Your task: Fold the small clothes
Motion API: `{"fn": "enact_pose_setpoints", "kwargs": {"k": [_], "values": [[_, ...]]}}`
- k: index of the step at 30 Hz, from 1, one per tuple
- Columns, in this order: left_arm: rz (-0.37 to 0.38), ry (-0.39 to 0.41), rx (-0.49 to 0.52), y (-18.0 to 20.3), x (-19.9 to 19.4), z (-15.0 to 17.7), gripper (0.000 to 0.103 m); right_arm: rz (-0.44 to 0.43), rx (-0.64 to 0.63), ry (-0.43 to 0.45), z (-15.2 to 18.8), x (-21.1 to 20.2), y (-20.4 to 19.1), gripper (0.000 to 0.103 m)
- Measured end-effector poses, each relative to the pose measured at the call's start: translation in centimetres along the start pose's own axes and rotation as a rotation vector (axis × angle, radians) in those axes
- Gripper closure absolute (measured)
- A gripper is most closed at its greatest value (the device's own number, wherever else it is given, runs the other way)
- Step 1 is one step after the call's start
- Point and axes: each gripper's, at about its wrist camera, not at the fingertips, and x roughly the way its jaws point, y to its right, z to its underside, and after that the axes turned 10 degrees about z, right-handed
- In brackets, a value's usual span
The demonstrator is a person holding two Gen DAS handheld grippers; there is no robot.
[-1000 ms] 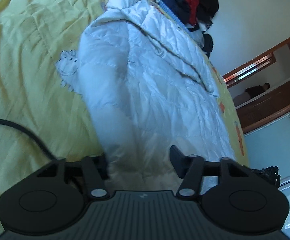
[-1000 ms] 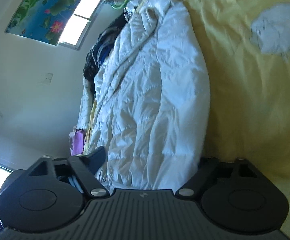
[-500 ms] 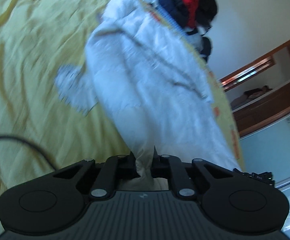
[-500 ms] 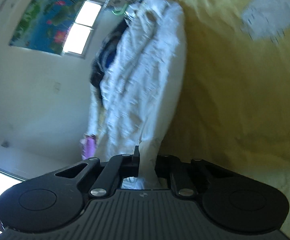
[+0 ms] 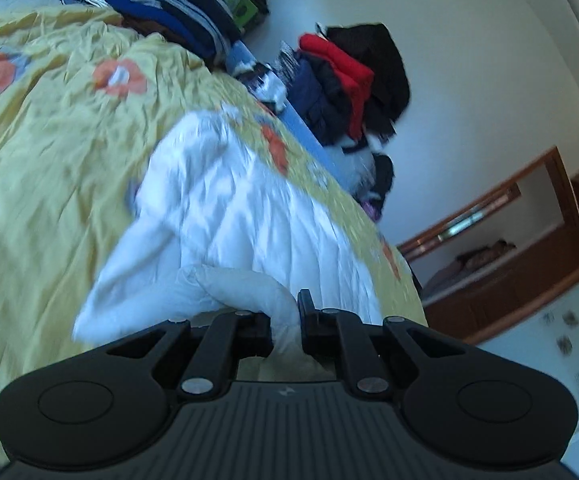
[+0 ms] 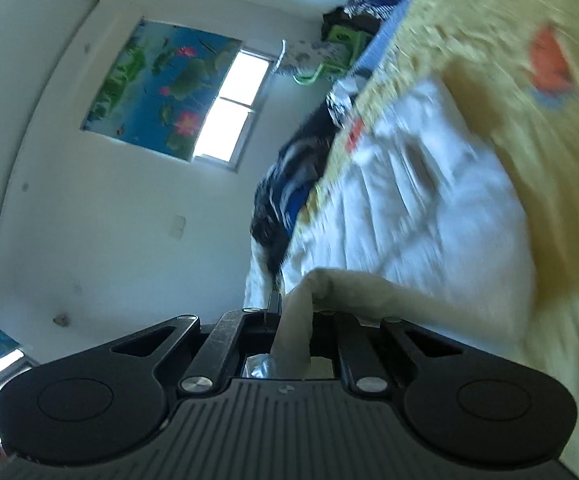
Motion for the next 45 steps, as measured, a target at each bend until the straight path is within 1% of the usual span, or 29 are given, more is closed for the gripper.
{"fn": "enact_pose_setpoints", "kwargs": {"k": [1,6,10,11,14,17,18,20,22,23,24,25,26,27,28,29,30,31,32,33,35,37,38,39,41,42,43,44,45], "values": [[-0.007,0.013,-0.005,-0.2,1.2,-1.2,0.093,0.001,0.004,0.006,-1.0,1.0,-0.2,0.091],[-0.046,0.069,-0.005,-1.5,7.4,-7.4,0.093,0.021,0.024,0.035,-9.1,9.2,0.0,0.091],[-0.136,0.074,-0.030,-3.9,13.0,-11.1,0.093,0.110,0.055,0.046,-13.9,15.9,1.5,0.090],[-0.171,0.069,-0.046,-4.9,14.4,-11.6,0.093,0.157,0.069,0.045,-14.8,17.7,2.4,0.090],[-0.245,0.039,-0.070,-7.4,17.7,-12.2,0.093,0.240,0.078,0.030,-16.1,21.2,4.7,0.090],[-0.251,0.027,-0.098,-9.2,19.1,-11.9,0.093,0.285,0.105,0.024,-16.3,23.3,6.9,0.090],[-0.246,0.033,-0.106,-9.4,19.2,-11.8,0.093,0.281,0.120,0.023,-16.2,23.5,7.4,0.085],[-0.230,0.034,-0.140,-10.0,19.1,-11.8,0.092,0.254,0.168,0.015,-16.1,23.8,8.4,0.083],[-0.215,0.024,-0.178,-10.2,18.9,-12.0,0.091,0.217,0.230,0.009,-16.3,23.6,9.0,0.077],[-0.211,0.023,-0.199,-10.1,18.4,-12.3,0.090,0.205,0.254,0.009,-16.4,23.3,9.0,0.069],[-0.204,0.029,-0.211,-9.9,17.9,-12.7,0.087,0.190,0.265,0.013,-16.7,22.8,8.7,0.058],[-0.189,0.040,-0.217,-9.6,17.2,-13.0,0.082,0.178,0.263,0.024,-17.1,22.3,8.2,0.050],[-0.172,0.050,-0.216,-9.2,16.5,-13.4,0.080,0.159,0.256,0.053,-17.3,21.5,7.5,0.033],[-0.159,0.063,-0.212,-8.7,16.0,-13.7,0.076,0.146,0.242,0.081,-17.7,20.7,6.9,0.024],[-0.142,0.083,-0.207,-8.1,15.2,-14.0,0.073,0.143,0.224,0.114,-17.9,20.0,6.2,0.021],[-0.125,0.093,-0.198,-7.5,14.7,-14.2,0.070,0.131,0.198,0.148,-18.1,19.1,5.4,0.022],[-0.103,0.102,-0.182,-6.8,14.1,-14.3,0.058,0.118,0.164,0.170,-18.1,18.4,4.4,0.022],[-0.079,0.111,-0.165,-6.0,13.5,-14.3,0.033,0.125,0.122,0.180,-18.2,18.1,3.5,0.022],[-0.053,0.119,-0.149,-5.1,13.0,-14.3,0.019,0.149,0.047,0.189,-18.0,17.7,2.1,0.022],[-0.035,0.121,-0.141,-4.4,12.7,-14.3,0.001,0.171,-0.016,0.186,-17.7,17.7,1.1,0.022],[0.019,0.127,-0.094,-2.8,12.2,-14.3,0.000,0.233,-0.162,0.168,-16.8,18.5,-1.1,0.022],[0.020,0.180,-0.026,-1.0,11.7,-14.3,0.000,0.288,-0.285,0.159,-15.9,19.6,-2.6,0.022],[-0.013,0.209,0.025,0.0,11.8,-14.1,0.000,0.311,-0.336,0.156,-15.4,20.5,-3.0,0.022],[-0.082,0.225,0.110,1.3,12.3,-13.8,0.000,0.316,-0.358,0.153,-15.0,20.9,-3.1,0.022],[-0.299,0.241,0.358,4.0,14.9,-12.1,0.000,0.315,-0.355,0.132,-14.9,22.3,-2.8,0.022],[-0.402,0.223,0.485,4.8,16.8,-11.0,0.001,0.329,-0.351,0.130,-14.8,22.9,-2.7,0.022],[-0.490,0.179,0.587,5.0,19.4,-9.9,0.001,0.355,-0.362,0.127,-14.6,23.5,-2.7,0.022],[-0.553,0.136,0.646,4.7,21.6,-9.1,0.001,0.396,-0.392,0.130,-14.5,24.3,-2.6,0.022],[-0.594,0.110,0.677,4.3,23.2,-8.5,0.001,0.452,-0.425,0.140,-14.3,25.0,-2.4,0.022]]}}
